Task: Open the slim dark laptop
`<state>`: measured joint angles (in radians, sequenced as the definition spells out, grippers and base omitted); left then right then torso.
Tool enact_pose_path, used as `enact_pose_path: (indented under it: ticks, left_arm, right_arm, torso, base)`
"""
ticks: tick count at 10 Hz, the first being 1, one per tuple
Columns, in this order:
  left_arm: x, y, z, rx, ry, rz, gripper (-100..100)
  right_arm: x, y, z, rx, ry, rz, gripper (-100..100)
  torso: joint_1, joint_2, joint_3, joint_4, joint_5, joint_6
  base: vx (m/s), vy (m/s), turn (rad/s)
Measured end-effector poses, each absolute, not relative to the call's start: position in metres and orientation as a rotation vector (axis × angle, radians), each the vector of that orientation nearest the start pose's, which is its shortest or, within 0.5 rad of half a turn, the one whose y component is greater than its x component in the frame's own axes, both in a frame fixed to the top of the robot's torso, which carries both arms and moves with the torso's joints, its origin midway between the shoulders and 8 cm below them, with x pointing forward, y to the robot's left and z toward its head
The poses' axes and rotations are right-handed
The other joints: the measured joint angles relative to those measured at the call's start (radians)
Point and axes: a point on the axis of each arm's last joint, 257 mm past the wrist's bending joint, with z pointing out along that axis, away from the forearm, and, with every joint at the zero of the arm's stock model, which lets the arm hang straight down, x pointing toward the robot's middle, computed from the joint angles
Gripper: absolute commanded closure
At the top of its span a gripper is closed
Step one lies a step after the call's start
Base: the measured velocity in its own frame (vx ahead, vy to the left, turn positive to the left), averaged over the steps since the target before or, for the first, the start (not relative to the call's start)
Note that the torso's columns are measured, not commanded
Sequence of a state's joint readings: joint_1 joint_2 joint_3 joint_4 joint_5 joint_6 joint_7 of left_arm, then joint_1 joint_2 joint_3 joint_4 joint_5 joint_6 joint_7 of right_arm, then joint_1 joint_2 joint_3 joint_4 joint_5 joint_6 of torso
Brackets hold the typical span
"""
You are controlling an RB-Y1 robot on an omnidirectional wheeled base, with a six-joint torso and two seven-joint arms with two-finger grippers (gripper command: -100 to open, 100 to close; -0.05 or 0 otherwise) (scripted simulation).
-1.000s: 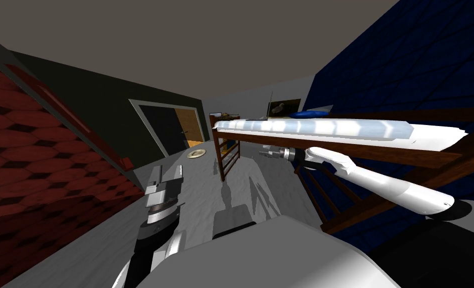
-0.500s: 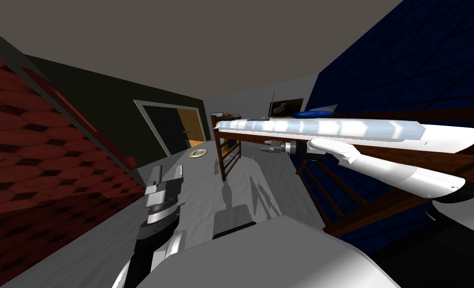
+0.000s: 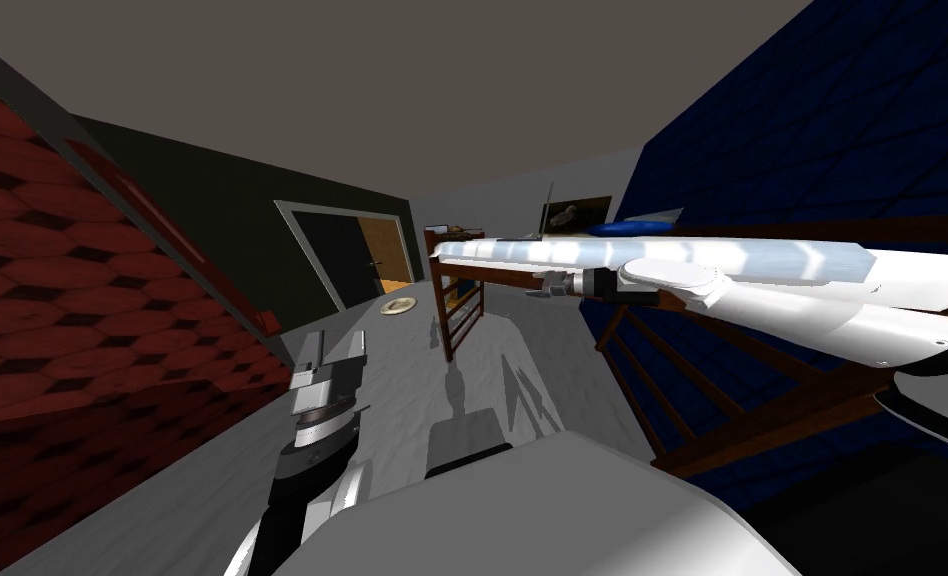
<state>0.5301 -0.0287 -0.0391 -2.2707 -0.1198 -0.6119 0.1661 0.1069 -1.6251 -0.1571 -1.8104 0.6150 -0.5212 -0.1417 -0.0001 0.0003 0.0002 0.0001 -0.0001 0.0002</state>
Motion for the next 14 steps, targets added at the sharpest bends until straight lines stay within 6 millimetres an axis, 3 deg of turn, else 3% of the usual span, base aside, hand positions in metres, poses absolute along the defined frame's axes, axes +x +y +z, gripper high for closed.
enact_pose_path:
  ticks: [9,14]
  left_arm:
    - [0.328,0.253,0.031,-0.604,0.576,-1.433,0]
    - [0.328,0.253,0.031,-0.604,0.576,-1.433,0]
  right_arm:
    - [0.498,-0.354,0.097,-1.157,1.559,-0.203,-100]
    - [0.510,-0.373,0.153,-1.248,1.530,-0.439,-100]
  torso:
    - [0.001,0.000,0.000,0.000,0.000,0.000]
    - [0.000,-0.001,-0.001,0.000,0.000,0.000]
  base:
    - [0.005,-0.007,0.026]
    - [0.012,-0.020,0.017]
